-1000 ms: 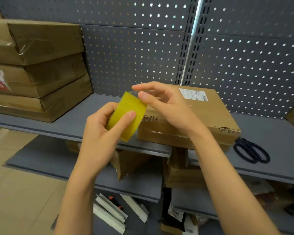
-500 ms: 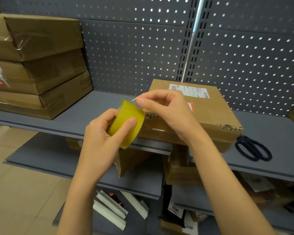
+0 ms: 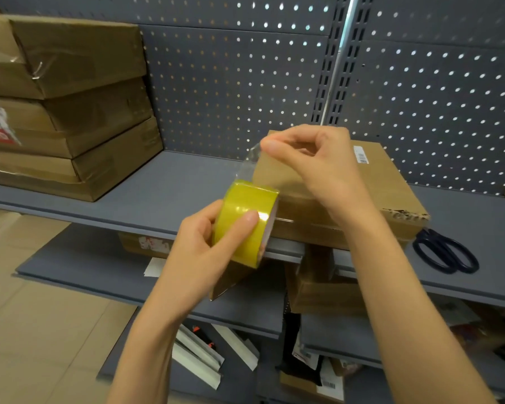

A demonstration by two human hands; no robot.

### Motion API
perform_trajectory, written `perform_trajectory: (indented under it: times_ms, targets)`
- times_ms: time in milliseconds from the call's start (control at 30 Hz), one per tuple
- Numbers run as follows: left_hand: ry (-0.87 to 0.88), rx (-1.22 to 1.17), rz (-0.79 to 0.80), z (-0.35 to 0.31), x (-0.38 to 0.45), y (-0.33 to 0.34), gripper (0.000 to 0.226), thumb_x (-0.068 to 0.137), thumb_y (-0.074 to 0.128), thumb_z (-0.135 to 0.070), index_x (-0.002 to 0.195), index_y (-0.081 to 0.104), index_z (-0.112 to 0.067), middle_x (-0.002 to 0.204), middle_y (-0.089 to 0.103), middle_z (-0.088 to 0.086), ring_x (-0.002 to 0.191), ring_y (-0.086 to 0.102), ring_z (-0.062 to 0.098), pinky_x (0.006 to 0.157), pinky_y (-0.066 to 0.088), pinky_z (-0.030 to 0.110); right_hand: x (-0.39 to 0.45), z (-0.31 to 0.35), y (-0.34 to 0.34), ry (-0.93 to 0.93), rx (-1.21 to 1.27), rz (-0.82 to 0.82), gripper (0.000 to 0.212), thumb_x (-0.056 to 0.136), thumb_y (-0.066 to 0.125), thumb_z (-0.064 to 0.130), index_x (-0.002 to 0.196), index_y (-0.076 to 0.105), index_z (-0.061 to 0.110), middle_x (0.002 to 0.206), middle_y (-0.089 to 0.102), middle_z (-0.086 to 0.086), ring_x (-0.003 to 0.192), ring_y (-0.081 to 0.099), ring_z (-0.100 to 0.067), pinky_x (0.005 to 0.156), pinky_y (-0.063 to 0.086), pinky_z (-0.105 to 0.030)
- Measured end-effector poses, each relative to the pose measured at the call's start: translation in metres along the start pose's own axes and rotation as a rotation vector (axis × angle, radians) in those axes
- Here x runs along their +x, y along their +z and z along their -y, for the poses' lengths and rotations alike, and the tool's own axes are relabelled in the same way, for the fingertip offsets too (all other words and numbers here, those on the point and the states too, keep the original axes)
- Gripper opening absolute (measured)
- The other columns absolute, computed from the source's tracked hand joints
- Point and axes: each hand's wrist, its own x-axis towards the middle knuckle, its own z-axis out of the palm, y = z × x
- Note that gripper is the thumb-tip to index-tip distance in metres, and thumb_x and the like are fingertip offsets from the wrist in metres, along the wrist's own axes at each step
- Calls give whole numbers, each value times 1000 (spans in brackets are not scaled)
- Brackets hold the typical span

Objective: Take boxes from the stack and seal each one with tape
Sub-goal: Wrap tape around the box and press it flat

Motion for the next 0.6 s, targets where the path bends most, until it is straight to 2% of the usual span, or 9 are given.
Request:
perform_trajectory:
  times_ms: [100,167,233,300,467,600]
  targets:
    - [-86,-111,11,-3,-4,3,25,82,57,-24,94,64,-3,66,64,-2,59,63,5,53,47,12,-2,-7,-3,42,-52,42,10,82,73,15,79,74,24,84,73,7,82,66,-1,83,51,-20]
    - [-174,-126,-27,0,-3,5,23,81,58,-27,84,63,-5,59,61,-2,53,61,8,50,47,16,-6,0,-1,-55,-94,0,10,80,75,16,77,74,25,82,72,7,84,66,-7,87,51,-27]
    - [-256,-99,-39,5,-3,10,30,81,58,-36,75,59,-7,56,59,3,53,59,14,55,49,24,-5,10,-1,-177,-144,-46,10,79,74,16,77,73,26,80,70,11,82,65,-5,84,49,-24]
    - [-288,-82,-33,7,-5,14,37,82,56,-44,73,58,-8,57,58,9,53,57,17,60,49,29,1,13,-2,-220,-224,-51,11,80,74,19,76,72,28,80,68,15,82,64,-1,83,47,-19]
    - [-328,-169,-25,-3,-5,23,34,91,52,-38,88,58,-4,57,64,11,48,60,17,48,49,25,19,-18,1,-63,-188,-27,11,82,72,15,79,72,25,79,68,16,81,64,1,81,50,-18]
    - [-444,-203,-38,0,-3,26,33,91,53,-40,92,60,-8,55,64,9,48,60,15,53,53,24,22,-38,4,6,-175,14,16,82,72,15,76,71,30,81,70,13,84,67,-7,85,54,-33]
